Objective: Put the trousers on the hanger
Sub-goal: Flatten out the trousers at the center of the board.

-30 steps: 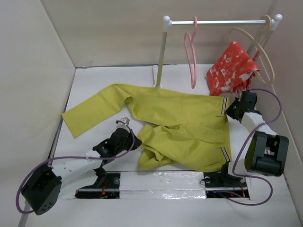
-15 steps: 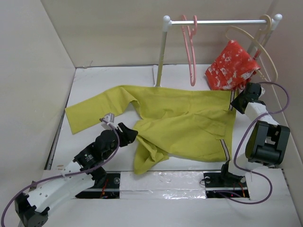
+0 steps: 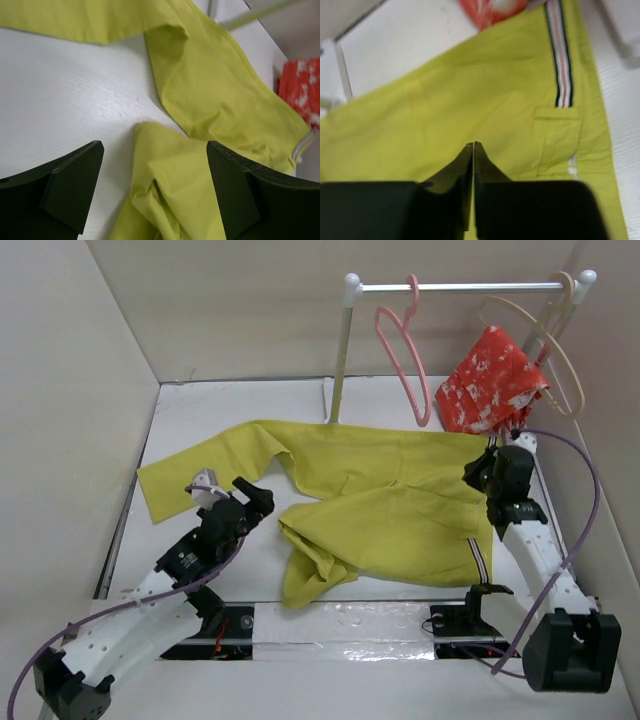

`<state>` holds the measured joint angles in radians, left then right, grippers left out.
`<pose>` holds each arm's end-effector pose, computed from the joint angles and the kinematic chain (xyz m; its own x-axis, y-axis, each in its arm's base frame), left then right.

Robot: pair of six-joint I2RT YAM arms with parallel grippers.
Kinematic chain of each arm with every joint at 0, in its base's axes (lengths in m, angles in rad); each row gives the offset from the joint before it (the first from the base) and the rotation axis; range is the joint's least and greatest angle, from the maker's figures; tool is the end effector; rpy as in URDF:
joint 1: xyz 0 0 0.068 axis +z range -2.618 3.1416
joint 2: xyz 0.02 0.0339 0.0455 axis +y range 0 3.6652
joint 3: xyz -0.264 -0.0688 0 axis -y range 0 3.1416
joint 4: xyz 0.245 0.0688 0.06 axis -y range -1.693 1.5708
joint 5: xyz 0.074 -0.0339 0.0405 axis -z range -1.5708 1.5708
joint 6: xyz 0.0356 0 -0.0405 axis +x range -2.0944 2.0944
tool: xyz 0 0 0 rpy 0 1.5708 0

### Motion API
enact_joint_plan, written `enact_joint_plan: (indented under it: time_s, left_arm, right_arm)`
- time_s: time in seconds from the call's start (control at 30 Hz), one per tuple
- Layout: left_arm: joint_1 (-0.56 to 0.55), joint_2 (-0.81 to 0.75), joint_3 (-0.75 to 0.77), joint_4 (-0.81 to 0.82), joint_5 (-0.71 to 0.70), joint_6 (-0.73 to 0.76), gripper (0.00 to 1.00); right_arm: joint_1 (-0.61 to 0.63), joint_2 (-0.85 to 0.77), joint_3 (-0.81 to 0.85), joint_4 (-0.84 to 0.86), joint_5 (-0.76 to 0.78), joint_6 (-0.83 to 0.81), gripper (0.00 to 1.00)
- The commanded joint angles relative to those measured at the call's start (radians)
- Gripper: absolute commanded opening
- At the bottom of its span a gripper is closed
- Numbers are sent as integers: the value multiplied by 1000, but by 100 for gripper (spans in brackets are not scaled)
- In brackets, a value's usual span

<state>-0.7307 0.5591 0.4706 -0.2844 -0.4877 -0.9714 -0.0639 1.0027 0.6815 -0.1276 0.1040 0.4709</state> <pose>0.1182 -0.0835 0.2532 -0.3715 -0.6465 -0.6663 -0.0747 0.7362 -0.6726 0.2272 -0.0182 0.2681 -0.3147 0.4723 -0.8233 0.3362 0.8666 0.3686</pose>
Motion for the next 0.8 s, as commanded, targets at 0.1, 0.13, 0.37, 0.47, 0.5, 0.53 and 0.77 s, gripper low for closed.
enact_joint_plan:
  time_s: [0.1,0.13,0.37,0.47,0.5,0.53,0.77]
  left_arm:
    - [279,217,39,163,-6,-29,79]
    - [328,261,31,183,26,-24,78]
    - [697,439,48,177,61,-44,74]
    - [731,516,81,149,28,-38,75]
    - [731,569,95,137,11,-41,75]
    - [731,602,109,126,-6,-43,75]
    - [741,860,264,38,-35,-64,64]
  right_arm:
    - [101,-189,-209,5,-245,-107,0]
    - [116,-220,-224,0,-278,-116,0]
    - [398,-305,-228,-6,-386,-155,7]
    - [528,-299,-194,-27,-314,-175,22]
    - [550,-305,-186,-36,-307,-178,28]
    - [585,-309,-180,-44,-296,-179,29]
    - [685,-409,-171,-89,-250,-158,31]
